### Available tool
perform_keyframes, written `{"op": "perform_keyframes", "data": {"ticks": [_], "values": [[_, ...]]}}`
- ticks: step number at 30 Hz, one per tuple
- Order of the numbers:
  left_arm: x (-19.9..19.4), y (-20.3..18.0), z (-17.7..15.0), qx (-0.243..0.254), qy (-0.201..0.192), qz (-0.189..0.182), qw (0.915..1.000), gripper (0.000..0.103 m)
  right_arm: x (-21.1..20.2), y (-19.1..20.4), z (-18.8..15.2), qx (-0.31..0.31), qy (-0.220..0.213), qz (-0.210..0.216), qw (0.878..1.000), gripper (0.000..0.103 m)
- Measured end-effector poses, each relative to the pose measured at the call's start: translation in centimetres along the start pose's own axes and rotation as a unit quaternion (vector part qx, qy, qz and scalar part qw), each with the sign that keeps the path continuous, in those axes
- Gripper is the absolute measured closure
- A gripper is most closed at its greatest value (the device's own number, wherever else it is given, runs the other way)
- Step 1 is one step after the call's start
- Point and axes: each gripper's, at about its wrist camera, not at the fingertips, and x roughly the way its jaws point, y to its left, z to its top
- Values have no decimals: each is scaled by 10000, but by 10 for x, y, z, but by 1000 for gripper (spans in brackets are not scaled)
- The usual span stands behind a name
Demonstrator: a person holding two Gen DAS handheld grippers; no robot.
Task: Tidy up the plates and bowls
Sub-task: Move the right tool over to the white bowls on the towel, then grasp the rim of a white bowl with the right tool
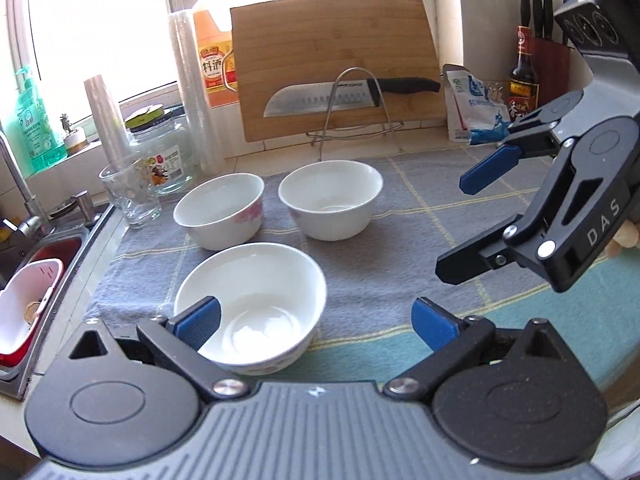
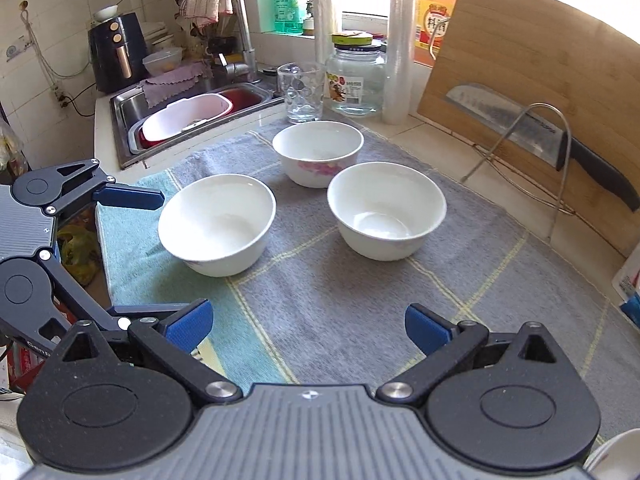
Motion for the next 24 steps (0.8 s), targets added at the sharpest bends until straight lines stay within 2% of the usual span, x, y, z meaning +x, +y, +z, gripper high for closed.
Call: {"op": "perform_keyframes", "data": {"ticks": [11,19,24], "values": [[24,45,-27,-57,98,-37,9999,2,55,44,40,-279,133,302,9991,0],[36,46,-32,61,1,-156,9999,2,86,52,58,-317,287,299,9986,0],[37,47,-33,16,-34,-224,9997,3,97,51,63,-389,398,142,9984,0]]}}
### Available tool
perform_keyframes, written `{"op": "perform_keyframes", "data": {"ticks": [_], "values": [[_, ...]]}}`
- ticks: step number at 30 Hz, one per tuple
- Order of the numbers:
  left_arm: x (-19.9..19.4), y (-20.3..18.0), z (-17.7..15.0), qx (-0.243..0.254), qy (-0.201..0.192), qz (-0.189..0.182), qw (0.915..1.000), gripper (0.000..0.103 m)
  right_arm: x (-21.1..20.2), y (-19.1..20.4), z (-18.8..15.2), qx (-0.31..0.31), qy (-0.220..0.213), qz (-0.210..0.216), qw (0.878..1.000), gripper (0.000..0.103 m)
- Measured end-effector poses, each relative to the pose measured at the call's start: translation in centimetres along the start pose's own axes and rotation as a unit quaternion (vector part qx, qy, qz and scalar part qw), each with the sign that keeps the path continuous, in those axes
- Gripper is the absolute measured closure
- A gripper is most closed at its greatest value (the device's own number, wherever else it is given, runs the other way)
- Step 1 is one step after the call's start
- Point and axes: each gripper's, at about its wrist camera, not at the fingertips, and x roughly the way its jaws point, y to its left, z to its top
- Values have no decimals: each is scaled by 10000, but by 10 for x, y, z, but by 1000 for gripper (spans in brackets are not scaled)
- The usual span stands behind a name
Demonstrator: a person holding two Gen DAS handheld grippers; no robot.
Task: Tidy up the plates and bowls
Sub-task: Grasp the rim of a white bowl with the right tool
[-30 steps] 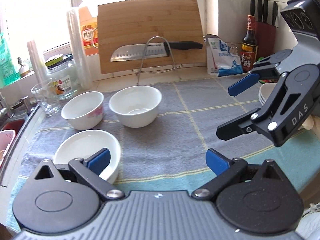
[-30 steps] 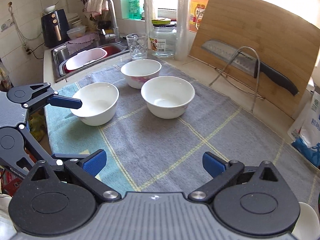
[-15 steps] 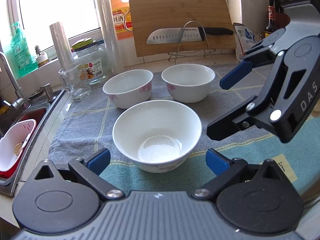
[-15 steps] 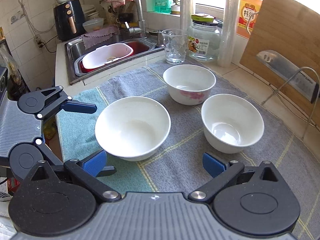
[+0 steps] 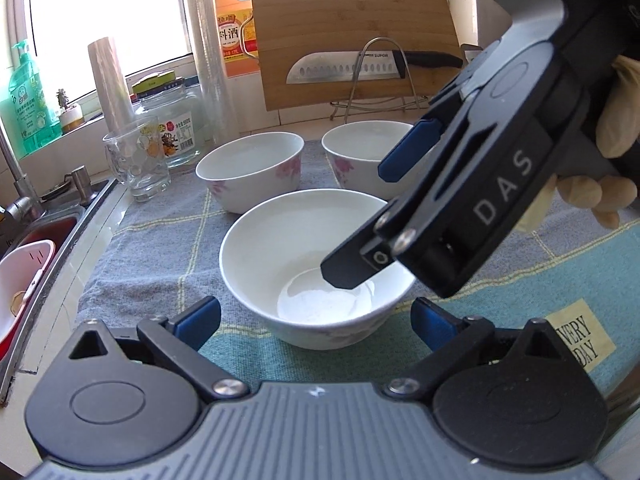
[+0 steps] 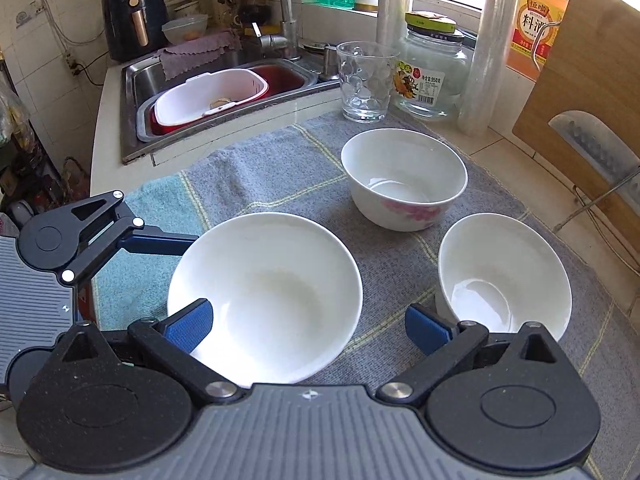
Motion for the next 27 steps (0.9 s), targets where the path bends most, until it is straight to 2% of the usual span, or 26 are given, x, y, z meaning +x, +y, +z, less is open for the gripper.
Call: {"op": "perform_keyframes", "data": {"ticks": [6,10,14,27], "values": [[-1,2,0,0,-51,5,10000,5,6,-4,3,37,135,189,9997,15],[0,4,1,7,-69,-85,9999,11,9,-4,4,52,164,256,9995,22],[-1,2,1,102,-109,-141,9998,16,11,-8,6,150,175,338,9992,25],[-2,2,3,109,-86,-177,9997,16,13,-17,9,524,176,711,9959,27]]}}
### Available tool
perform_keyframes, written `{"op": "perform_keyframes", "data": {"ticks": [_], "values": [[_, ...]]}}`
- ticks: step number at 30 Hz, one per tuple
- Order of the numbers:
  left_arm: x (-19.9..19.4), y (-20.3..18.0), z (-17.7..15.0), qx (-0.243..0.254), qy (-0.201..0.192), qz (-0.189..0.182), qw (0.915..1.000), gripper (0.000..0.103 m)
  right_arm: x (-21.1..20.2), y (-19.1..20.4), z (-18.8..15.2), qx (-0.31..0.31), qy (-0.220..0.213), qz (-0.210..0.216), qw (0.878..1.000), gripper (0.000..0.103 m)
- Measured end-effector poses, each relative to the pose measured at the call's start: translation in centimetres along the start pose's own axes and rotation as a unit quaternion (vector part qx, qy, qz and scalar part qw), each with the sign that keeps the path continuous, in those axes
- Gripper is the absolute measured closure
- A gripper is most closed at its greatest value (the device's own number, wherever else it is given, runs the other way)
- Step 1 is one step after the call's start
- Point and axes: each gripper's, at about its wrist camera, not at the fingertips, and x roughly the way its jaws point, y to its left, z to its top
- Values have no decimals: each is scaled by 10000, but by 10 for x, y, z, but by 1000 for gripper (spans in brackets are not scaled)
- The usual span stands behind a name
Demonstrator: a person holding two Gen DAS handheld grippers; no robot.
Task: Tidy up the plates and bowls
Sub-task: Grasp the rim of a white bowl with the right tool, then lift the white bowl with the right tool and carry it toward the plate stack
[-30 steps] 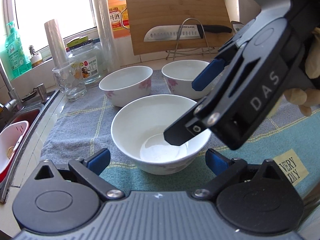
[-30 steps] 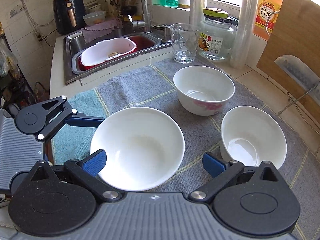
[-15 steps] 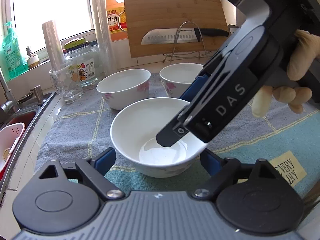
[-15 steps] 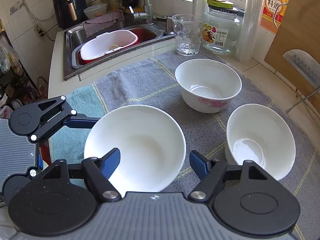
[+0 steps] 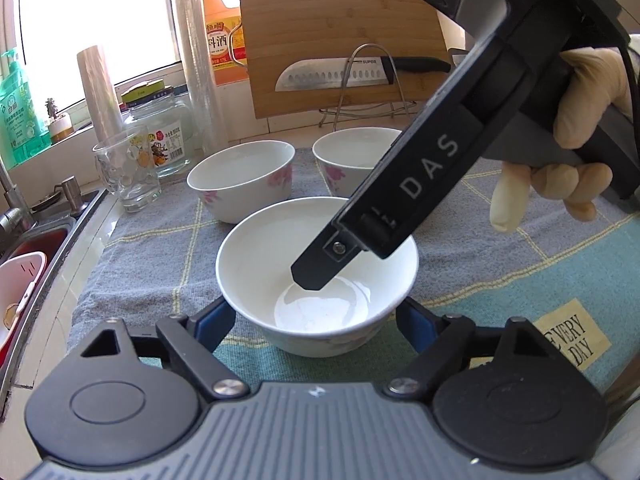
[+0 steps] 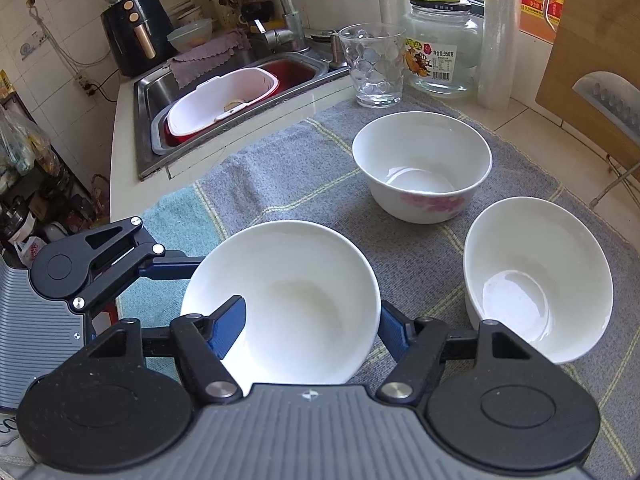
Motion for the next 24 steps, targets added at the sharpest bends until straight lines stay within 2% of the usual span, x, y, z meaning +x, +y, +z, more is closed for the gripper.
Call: {"op": "perform_keyframes", "data": {"ticks": [12,24], "values": [[-7,-10,14,120,30,-190,9997,16,-22,-9,-7,331,-112,67,9994,27],[-11,-46,29,430,72,-776,9960,16,-63,-24,-47,724,-147,-235,9970,26]]}}
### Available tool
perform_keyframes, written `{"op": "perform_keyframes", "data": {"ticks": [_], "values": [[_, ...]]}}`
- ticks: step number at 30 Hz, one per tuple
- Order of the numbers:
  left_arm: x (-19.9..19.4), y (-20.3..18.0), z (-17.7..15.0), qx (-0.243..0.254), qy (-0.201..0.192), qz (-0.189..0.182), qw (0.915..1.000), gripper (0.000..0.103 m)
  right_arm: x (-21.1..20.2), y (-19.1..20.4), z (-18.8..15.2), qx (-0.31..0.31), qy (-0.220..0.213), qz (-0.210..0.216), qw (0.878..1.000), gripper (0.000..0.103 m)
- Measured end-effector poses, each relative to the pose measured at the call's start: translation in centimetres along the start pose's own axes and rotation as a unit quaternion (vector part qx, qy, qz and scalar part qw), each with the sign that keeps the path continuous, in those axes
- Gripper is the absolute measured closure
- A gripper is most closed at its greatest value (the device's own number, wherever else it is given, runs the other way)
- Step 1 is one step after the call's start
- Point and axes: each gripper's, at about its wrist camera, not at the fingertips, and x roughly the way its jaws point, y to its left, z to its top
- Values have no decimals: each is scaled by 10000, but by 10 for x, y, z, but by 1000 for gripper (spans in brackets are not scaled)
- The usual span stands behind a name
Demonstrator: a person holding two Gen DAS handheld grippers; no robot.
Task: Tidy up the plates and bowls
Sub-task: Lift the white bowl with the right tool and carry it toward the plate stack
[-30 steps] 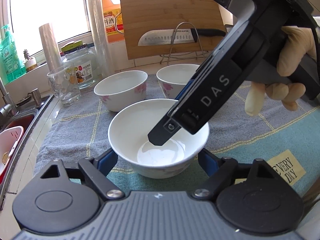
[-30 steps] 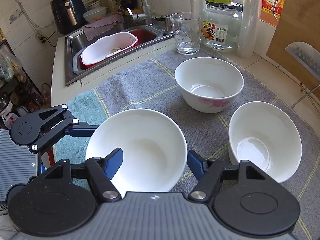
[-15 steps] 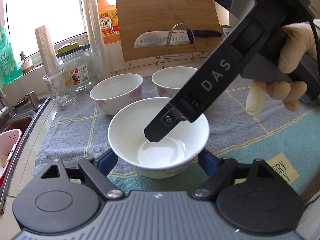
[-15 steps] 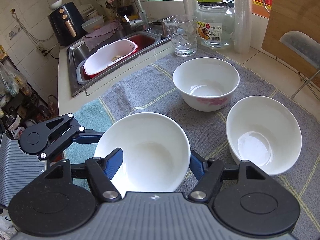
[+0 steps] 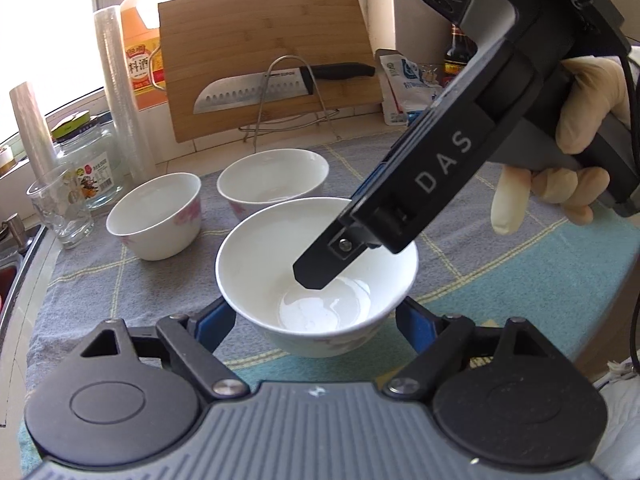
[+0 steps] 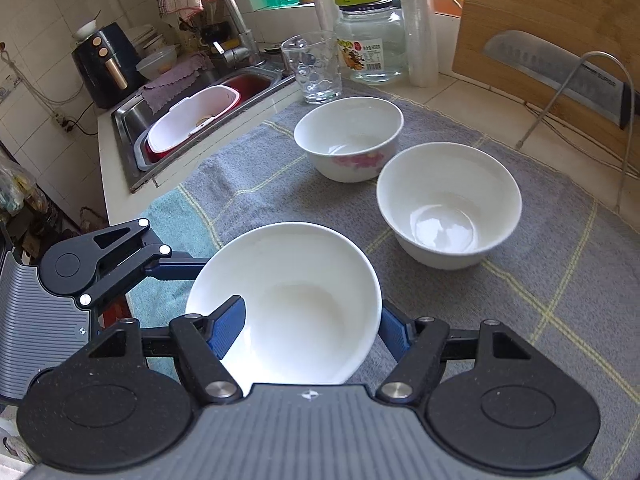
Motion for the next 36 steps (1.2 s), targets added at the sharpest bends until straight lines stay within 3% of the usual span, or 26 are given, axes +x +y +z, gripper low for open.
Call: {"op": "perform_keyframes", "data": {"ticks": [19,36], "values": [[28,-61,19,326,107,-868,9956,16,-55,-44,-65,655,6,-545,9964,26],[43,-80,21,410,230,-1011,9938,16,-61,-59,-78,747,54,-612,9953,26]]}}
